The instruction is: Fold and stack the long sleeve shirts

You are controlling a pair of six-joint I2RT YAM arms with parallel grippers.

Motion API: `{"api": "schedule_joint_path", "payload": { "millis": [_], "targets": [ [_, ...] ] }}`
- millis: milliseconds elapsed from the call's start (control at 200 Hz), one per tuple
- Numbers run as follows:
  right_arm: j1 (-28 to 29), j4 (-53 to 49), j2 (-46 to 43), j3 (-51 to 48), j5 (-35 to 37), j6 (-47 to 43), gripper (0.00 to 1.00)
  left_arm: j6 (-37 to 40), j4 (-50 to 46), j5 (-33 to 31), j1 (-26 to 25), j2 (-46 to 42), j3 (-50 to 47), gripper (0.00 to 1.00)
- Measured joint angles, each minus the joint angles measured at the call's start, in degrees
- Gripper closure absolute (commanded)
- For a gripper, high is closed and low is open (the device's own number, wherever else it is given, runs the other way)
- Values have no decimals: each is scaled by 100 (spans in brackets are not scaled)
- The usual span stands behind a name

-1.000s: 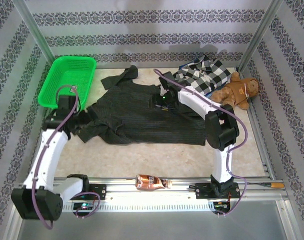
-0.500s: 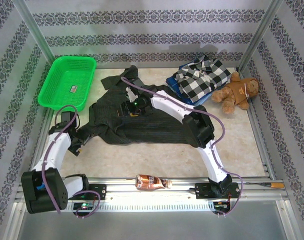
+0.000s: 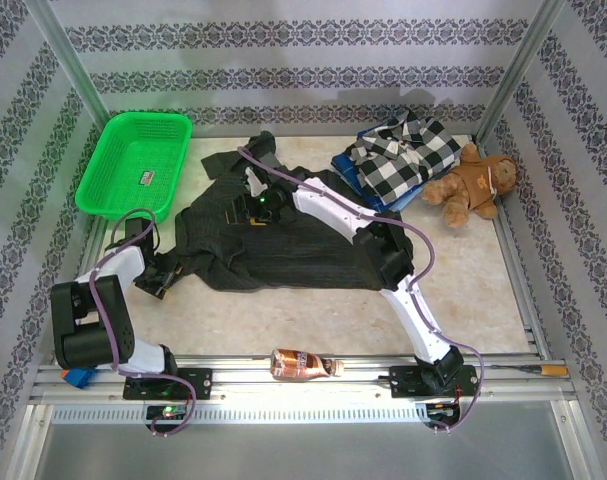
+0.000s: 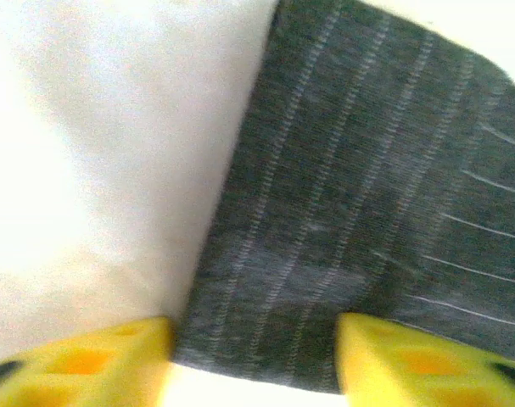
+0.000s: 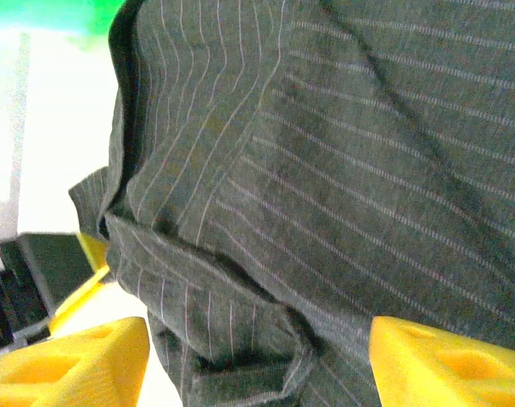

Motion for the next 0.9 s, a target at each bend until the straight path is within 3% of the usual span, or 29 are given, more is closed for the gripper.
{"api": "schedule_joint_path", "payload": {
  "millis": [90,190,330,480,899],
  "targets": [
    [2,-9,254,328,-13,166,36,42,-166,-114,44,-79,-35,83],
    [2,9,568,533,-13,431,43,83,-133,-177,57,-332,-216,90],
    [2,-35,1054,728,74,866,52,114,-22,9,72,-824,-433,93],
    [2,15,1191,916,240,1314,53,142,-295,87,72,-1840,-450,95],
    [-28,63,1209,918,599,1869,51,-114,-2638,52,83,-4750,295,100]
  ]
}}
